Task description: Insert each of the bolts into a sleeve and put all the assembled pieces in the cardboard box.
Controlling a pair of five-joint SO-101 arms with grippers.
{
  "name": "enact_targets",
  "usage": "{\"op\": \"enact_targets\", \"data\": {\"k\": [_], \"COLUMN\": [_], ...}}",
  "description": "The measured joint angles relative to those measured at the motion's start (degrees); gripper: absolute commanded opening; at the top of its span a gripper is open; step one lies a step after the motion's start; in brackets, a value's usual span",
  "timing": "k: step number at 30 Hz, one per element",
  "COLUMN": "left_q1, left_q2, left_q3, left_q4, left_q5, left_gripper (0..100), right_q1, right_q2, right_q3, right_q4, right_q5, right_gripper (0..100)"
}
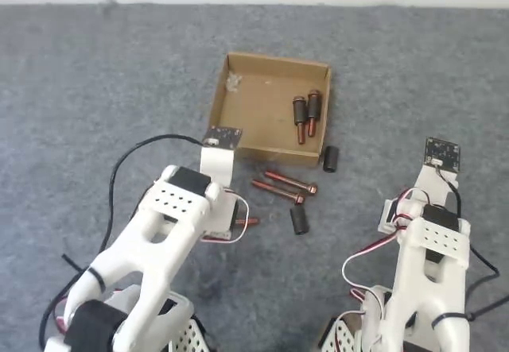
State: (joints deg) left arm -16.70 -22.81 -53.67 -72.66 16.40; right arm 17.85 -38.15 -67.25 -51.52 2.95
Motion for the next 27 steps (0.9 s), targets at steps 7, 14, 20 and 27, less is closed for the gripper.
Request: {"op": "enact_targets", "data": {"k": [7,14,20,27], "left_q1": [0.09,0.09,0.09,0.09], "left_q2": [-0.09,0.0,6.95,14.42], "left_q3": [-3.78,-4.13,-2.11,2.55], "left_q4": [1.67,3.08,4.04,4.92], "left_q5": [-3.25,-3.6,-3.52,-3.52], "left_gripper": [1,1,1,1], "right_q1": [0.0,0.0,0.0,0.0], "right_q2": [0.0,0.0,0.0,0.0], "right_q3": [0.0,0.0,0.0,0.0], "right_q4": [0.0,0.0,0.0,0.0], "right_q5": [0.0,0.0,0.0,0.0], "right_gripper": [0.7,0.7,0.7,0.7]}}
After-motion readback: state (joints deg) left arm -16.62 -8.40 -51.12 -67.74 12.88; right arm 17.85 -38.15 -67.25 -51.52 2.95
